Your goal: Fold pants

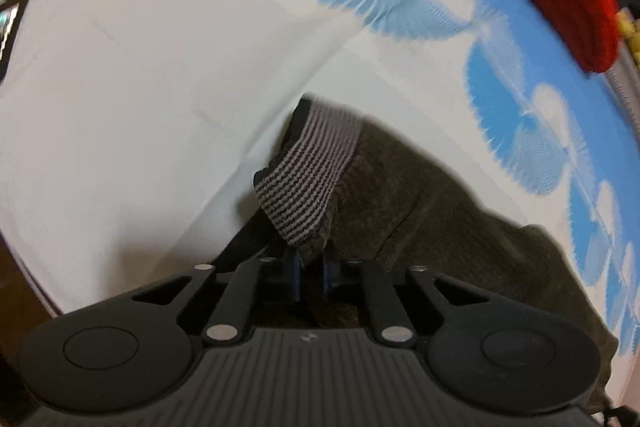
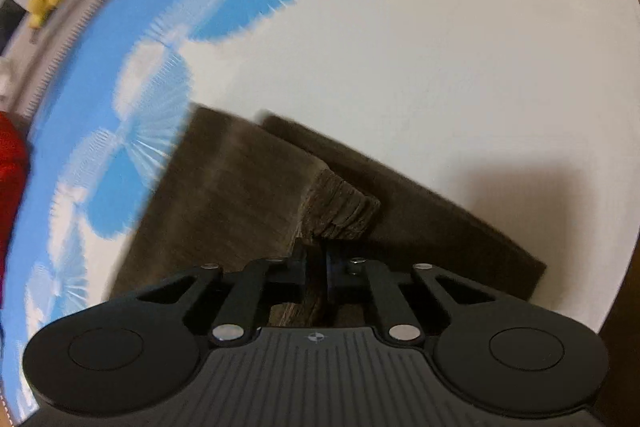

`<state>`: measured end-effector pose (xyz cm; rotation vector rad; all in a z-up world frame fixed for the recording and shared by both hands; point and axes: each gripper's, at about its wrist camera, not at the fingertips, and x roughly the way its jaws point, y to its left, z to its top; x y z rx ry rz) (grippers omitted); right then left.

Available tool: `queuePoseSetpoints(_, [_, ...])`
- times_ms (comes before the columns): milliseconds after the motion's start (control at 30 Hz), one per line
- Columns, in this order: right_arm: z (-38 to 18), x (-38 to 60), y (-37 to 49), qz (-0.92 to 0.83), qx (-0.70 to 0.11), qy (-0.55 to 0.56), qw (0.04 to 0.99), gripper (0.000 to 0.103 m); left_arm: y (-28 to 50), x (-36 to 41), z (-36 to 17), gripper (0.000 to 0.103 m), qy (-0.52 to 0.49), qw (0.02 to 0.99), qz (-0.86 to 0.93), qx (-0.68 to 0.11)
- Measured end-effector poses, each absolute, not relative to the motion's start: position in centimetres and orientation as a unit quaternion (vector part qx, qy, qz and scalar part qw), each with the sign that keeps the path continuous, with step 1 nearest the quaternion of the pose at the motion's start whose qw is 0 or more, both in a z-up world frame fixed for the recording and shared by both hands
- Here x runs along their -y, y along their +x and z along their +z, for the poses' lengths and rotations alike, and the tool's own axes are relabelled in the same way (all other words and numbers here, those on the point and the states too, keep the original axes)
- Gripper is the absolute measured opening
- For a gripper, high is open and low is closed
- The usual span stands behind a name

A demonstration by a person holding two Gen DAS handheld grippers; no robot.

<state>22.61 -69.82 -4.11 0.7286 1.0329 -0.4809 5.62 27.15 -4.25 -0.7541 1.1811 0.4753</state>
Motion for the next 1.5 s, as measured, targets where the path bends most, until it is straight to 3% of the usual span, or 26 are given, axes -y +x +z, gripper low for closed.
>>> queuePoseSetpoints(100, [0.6, 69.7, 21.1, -0.195, -0.388, 0.385, 0.814, 0.007, 4.5, -27.6, -1.6, 0.008, -0.356, 0.774, 0.211, -0.479])
queuePoseSetpoints(167, [3.0, 69.5, 19.4, -0.187, -0.346, 0.385, 0.835, 0.007, 4.3, -27.2, -1.8, 0.008, -0.322, 0.774, 0.216, -0.501])
queuePoseSetpoints(267, [0.6, 70.9, 18.1, -0.235, -0.418, 0.376, 0.793, 0.007, 4.4, -26.5, -4.4, 0.009, -0.287, 0.737, 0.209, -0.576])
queuePoseSetpoints(333, [-2.0, 72.4, 16.7, -0.274, -0.463, 0.404, 0.74, 0.007, 3.9, -27.1, -4.3, 0.009, -0.301, 0.737, 0.21, -0.567])
queuePoseSetpoints(700, [-1.7, 72.7, 15.5, -0.296, -0.481, 0.378, 0.734, 0.007, 2.9, -26.3, -4.6, 0.01, -0.267, 0.733, 0.185, -0.598])
queuePoseSetpoints(800, [-2.7, 72.1, 16.3, -0.305, -0.516, 0.338, 0.725, 0.006, 3.5, -24.6, -5.6, 0.036, -0.183, 0.723, 0.17, -0.644])
queuePoseSetpoints(833, [-3.0, 72.0, 16.5, -0.314, -0.53, 0.319, 0.72, 0.006, 3.4, -24.3, -5.5, 0.054, -0.154, 0.726, 0.174, -0.647])
queuePoseSetpoints(867, [-3.0, 72.1, 16.4, -0.336, -0.537, 0.295, 0.715, 0.006, 3.3, -24.2, -5.0, 0.06, -0.137, 0.736, 0.185, -0.637])
queuePoseSetpoints(1033, [1.2, 71.6, 16.4, -0.321, -0.444, 0.257, 0.796, 0.01, 2.3, -25.0, 0.2, 0.056, -0.129, 0.821, 0.231, -0.506])
queuePoseSetpoints(1133, [2.1, 68.9, 17.9, -0.218, -0.433, 0.208, 0.85, 0.01, 3.2, -22.9, 0.6, 0.041, -0.118, 0.849, 0.156, -0.49])
queuePoseSetpoints(1233, [0.5, 66.0, 19.3, -0.104, -0.484, 0.192, 0.847, 0.011, 4.5, -19.9, -2.1, 0.04, -0.069, 0.827, 0.065, -0.554])
queuePoseSetpoints(1333, [-1.9, 64.1, 20.2, -0.058, -0.55, 0.158, 0.818, 0.014, 4.5, -16.9, -8.1, 0.039, 0.017, 0.731, 0.018, -0.682])
queuePoseSetpoints(1367, [-3.0, 63.8, 20.4, -0.057, -0.579, 0.142, 0.801, 0.017, 4.5, -16.1, -8.1, 0.039, 0.048, 0.734, 0.007, -0.678])
queuePoseSetpoints(1500, [-5.9, 64.5, 20.1, -0.094, -0.65, 0.129, 0.743, 0.021, 5.0, -18.2, -3.4, 0.039, -0.034, 0.808, 0.031, -0.588])
